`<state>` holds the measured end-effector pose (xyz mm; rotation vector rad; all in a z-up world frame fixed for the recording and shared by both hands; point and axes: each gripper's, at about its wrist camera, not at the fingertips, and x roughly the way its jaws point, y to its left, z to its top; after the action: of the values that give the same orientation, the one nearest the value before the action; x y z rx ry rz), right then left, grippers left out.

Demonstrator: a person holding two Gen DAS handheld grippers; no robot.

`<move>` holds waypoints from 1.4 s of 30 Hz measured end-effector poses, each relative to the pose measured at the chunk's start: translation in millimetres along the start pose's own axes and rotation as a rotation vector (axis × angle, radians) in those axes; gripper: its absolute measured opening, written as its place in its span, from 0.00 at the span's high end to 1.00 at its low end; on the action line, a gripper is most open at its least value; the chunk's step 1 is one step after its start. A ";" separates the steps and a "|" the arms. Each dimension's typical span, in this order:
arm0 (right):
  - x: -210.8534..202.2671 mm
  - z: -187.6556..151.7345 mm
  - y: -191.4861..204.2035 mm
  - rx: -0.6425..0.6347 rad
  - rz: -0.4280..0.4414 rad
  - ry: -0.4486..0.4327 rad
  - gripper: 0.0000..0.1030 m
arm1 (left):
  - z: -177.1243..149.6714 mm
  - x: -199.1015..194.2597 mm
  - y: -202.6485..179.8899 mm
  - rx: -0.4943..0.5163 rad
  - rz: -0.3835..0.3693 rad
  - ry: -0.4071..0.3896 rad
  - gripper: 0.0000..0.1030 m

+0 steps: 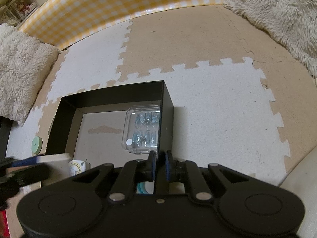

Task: Organize rigid objects

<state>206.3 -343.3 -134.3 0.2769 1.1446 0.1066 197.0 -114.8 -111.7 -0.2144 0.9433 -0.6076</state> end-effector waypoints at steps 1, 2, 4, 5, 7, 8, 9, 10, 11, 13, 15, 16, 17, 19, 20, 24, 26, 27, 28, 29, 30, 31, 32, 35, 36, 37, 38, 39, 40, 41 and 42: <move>0.1 0.2 -0.9 0.002 0.003 0.000 0.89 | 0.4 9.1 -1.6 -0.018 -0.007 0.004 0.79; 0.1 0.0 -0.5 0.003 0.004 0.000 0.89 | 1.1 16.1 -1.4 -0.033 -0.012 0.007 0.79; 0.3 0.6 -2.5 0.005 0.006 0.001 0.89 | 0.7 30.3 -3.2 -0.054 -0.031 0.016 0.79; 0.4 0.4 -1.9 0.005 0.006 0.001 0.89 | 0.0 38.1 -4.5 -0.062 -0.042 0.026 0.79; 0.3 0.8 -2.8 0.006 0.007 0.001 0.89 | -1.4 50.7 -6.3 -0.070 -0.052 0.056 0.79; 0.3 0.8 -2.8 0.005 0.008 0.001 0.89 | -1.8 56.4 -7.6 -0.064 -0.045 0.071 0.79; 0.3 0.8 -2.6 0.006 0.008 0.001 0.89 | -2.5 61.3 -8.5 -0.057 -0.040 0.081 0.79; 0.6 1.1 -3.0 0.007 0.009 0.001 0.89 | -3.3 65.5 -8.0 -0.055 -0.037 0.092 0.79; 0.6 1.3 -3.2 0.008 0.011 0.001 0.89 | -4.1 68.2 -6.0 -0.057 -0.032 0.101 0.78; 0.6 1.4 -3.4 0.007 0.011 0.001 0.89 | -2.9 70.6 -3.4 -0.047 -0.018 0.095 0.79; 0.6 1.4 -3.3 0.006 0.011 0.002 0.89 | -1.1 71.6 -1.1 -0.026 0.014 0.097 0.75; 0.4 1.5 -3.5 0.006 0.011 0.002 0.89 | -0.5 71.8 -0.1 -0.016 0.023 0.099 0.72; 0.3 1.5 -3.4 0.006 0.010 0.002 0.89 | -0.1 71.1 1.4 -0.007 0.033 0.102 0.61; 0.6 1.5 -3.2 0.004 0.008 0.002 0.89 | 0.8 67.8 3.6 0.009 0.063 0.093 0.46; 0.5 1.4 -3.0 0.004 0.008 0.002 0.89 | 1.2 65.3 4.6 0.017 0.069 0.086 0.44; 0.4 1.3 -2.8 0.005 0.008 0.003 0.89 | 2.2 57.4 4.2 0.046 0.099 0.083 0.42; 0.5 1.4 -3.3 0.003 0.008 0.003 0.89 | 2.3 53.0 2.6 0.069 0.126 0.078 0.42; 0.5 1.3 -3.3 0.002 0.008 0.003 0.89 | 2.5 50.4 2.0 0.076 0.130 0.073 0.41; 0.6 1.3 -3.8 0.003 0.009 0.002 0.89 | 2.9 47.5 2.1 0.074 0.126 0.069 0.41; 0.7 1.3 -3.7 0.003 0.008 0.003 0.89 | 3.7 45.3 1.1 0.076 0.137 0.064 0.36; 0.7 1.2 -3.6 0.003 0.008 0.003 0.89 | 4.5 42.5 -0.1 0.086 0.154 0.057 0.30; 0.6 1.3 -3.7 0.002 0.008 0.003 0.89 | 5.6 39.1 -1.8 0.105 0.169 0.045 0.28; 0.6 1.3 -3.8 0.003 0.008 0.003 0.89 | 7.2 36.9 -3.3 0.120 0.179 0.034 0.27; 0.6 1.2 -3.6 0.001 0.007 0.003 0.89 | 13.3 32.2 -4.8 0.139 0.182 0.009 0.29; 0.5 1.2 -3.6 0.001 0.006 0.003 0.89 | 15.0 32.8 -4.9 0.145 0.181 0.008 0.35; 0.7 1.0 -4.1 0.002 0.006 0.003 0.89 | 17.3 35.4 -5.5 0.154 0.178 0.016 0.40; 0.8 0.6 -4.1 0.001 0.005 0.003 0.89 | 18.8 39.1 -5.7 0.164 0.173 0.030 0.50; 0.7 0.3 -4.0 -0.001 0.003 0.003 0.89 | 19.7 44.0 -5.9 0.173 0.173 0.045 0.59; 1.1 0.2 -3.8 -0.001 0.003 0.003 0.89 | 19.7 48.8 -6.2 0.185 0.178 0.061 0.63; 1.1 0.1 -3.7 -0.001 0.003 0.003 0.89 | 19.0 55.0 -6.3 0.201 0.187 0.082 0.74; 1.1 -0.1 -3.7 -0.001 0.003 0.003 0.89 | 17.8 60.5 -6.1 0.208 0.197 0.104 0.82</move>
<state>206.4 -346.6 -136.3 0.2781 1.1473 0.1101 235.4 -156.0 -140.7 0.0960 0.9809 -0.5342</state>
